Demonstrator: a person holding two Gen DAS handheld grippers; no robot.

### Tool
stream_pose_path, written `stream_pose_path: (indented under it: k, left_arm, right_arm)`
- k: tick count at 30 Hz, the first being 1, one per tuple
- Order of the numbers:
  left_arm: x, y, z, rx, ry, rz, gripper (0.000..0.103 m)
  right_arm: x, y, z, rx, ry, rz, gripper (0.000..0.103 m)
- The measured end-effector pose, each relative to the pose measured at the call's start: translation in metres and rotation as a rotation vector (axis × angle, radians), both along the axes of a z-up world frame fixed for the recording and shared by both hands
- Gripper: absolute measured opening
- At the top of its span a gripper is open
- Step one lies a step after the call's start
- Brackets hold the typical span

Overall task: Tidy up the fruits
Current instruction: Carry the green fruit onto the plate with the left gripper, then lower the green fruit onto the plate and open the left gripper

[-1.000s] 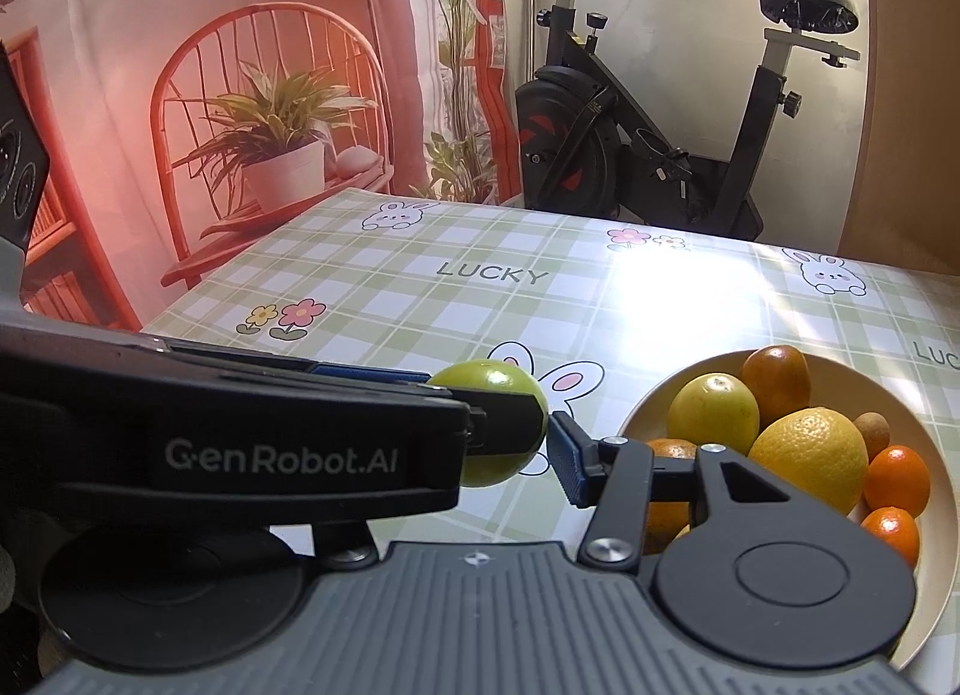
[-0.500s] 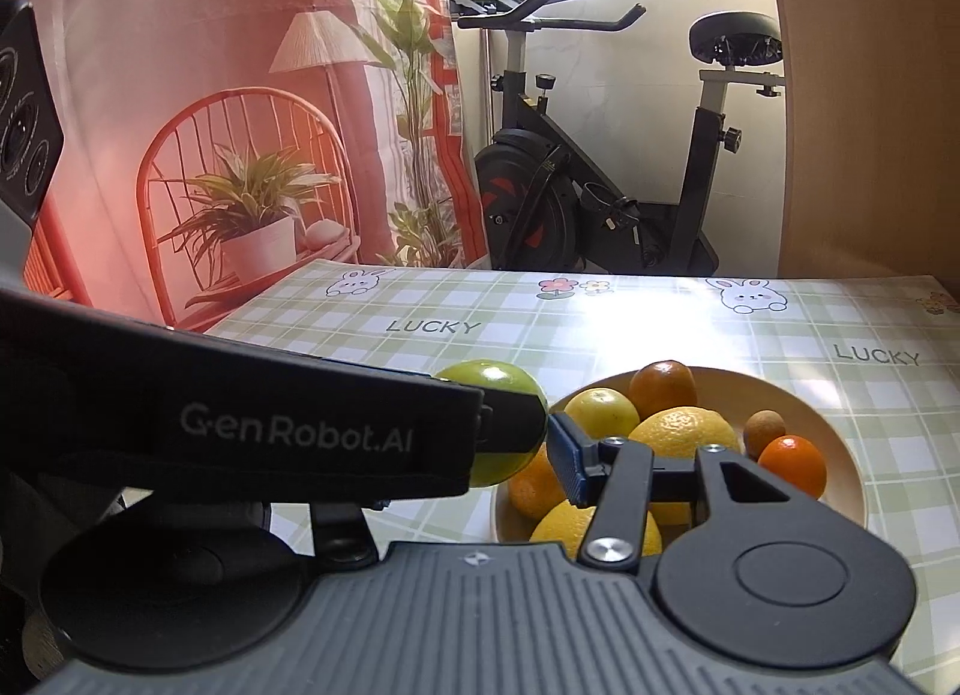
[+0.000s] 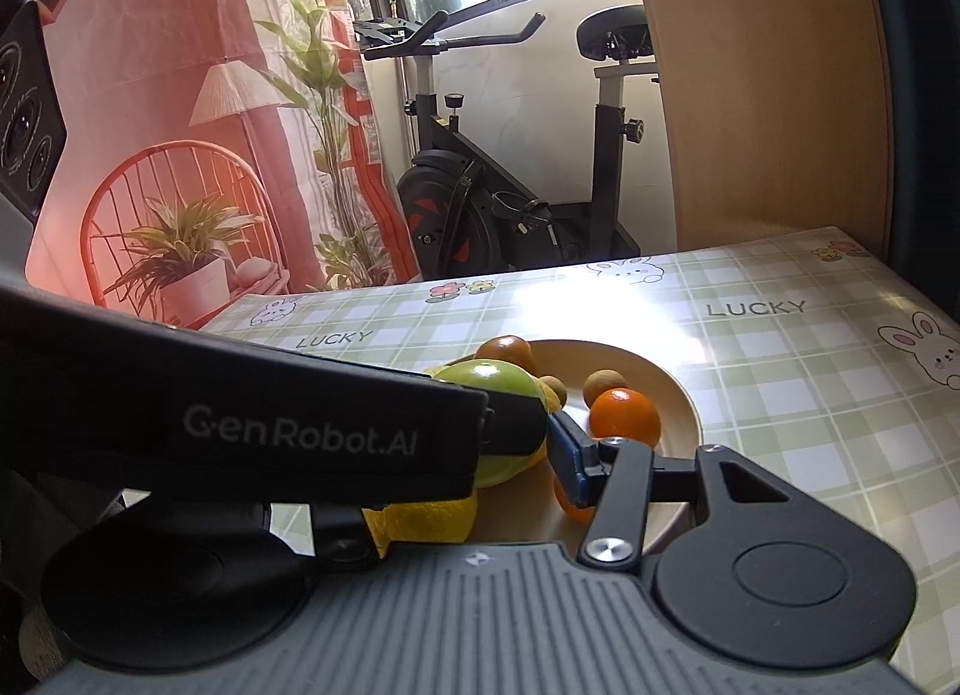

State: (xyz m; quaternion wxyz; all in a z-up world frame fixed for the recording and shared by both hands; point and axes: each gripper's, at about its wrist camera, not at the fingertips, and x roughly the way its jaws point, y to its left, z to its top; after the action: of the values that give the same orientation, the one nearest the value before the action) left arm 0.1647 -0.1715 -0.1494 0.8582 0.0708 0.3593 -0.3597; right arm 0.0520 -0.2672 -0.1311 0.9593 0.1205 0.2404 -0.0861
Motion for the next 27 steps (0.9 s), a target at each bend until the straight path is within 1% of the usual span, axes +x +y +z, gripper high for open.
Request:
stream_pose_path:
  k: [6, 13, 23, 27]
  left_arm:
    - [0.003, -0.003, -0.010, 0.014, 0.029, 0.003, 0.048]
    - [0.007, -0.005, -0.019, 0.038, 0.057, 0.004, 0.048]
    - [0.008, -0.009, -0.027, 0.044, 0.060, -0.004, 0.048]
    - [0.008, -0.009, -0.028, 0.040, 0.060, -0.005, 0.048]
  right_arm:
    - [-0.007, -0.010, -0.010, 0.033, 0.021, -0.007, 0.052]
    - [-0.005, -0.012, -0.021, 0.047, 0.040, -0.009, 0.052]
    - [-0.004, -0.014, -0.030, 0.051, 0.060, -0.021, 0.052]
    - [-0.005, -0.014, -0.033, 0.049, 0.054, -0.022, 0.052]
